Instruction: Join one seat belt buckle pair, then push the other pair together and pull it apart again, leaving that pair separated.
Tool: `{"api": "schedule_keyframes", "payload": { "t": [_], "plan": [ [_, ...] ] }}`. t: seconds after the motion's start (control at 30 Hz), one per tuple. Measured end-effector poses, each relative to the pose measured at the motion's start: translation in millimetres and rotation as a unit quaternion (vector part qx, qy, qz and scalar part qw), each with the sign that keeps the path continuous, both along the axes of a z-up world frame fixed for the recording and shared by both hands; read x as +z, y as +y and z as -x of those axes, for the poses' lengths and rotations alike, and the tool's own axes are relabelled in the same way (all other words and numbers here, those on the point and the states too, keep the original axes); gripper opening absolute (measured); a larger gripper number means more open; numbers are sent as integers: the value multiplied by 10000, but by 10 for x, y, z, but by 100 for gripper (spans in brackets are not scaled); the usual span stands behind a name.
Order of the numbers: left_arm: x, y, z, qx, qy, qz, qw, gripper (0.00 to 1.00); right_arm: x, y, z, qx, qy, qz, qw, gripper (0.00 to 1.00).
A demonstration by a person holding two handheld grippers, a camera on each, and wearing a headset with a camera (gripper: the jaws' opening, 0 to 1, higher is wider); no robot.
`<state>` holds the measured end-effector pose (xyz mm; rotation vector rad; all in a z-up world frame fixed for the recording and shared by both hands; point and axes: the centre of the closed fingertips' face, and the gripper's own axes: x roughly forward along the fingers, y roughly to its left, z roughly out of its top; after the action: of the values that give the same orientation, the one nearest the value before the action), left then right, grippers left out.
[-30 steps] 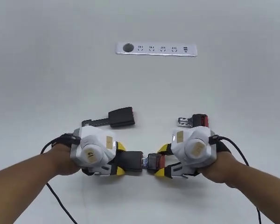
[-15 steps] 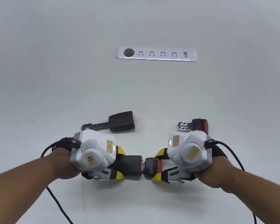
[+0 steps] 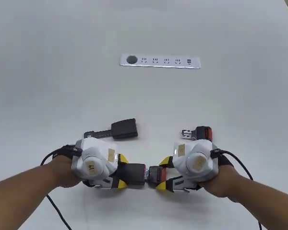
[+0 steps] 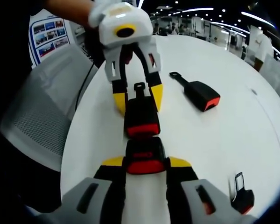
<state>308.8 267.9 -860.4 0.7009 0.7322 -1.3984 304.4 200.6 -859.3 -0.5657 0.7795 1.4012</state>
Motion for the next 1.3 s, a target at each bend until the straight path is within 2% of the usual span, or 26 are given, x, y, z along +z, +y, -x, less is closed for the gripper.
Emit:
{"api": "schedule_keyframes", "payload": {
  "t": [0.47, 0.77, 1.3],
  "plan": [
    [20, 6, 1, -87, -1, 226, 9997, 32, 27, -5, 0, -139, -55, -465, 9988, 32],
    [18, 22, 8, -71, 27, 334, 9994, 31, 25, -5, -7, -150, -96, -561, 9983, 31],
    [15, 26, 5, -149, 47, 374, 9992, 31, 38, -11, -6, -195, -46, -650, 9977, 31]
  ]
}}
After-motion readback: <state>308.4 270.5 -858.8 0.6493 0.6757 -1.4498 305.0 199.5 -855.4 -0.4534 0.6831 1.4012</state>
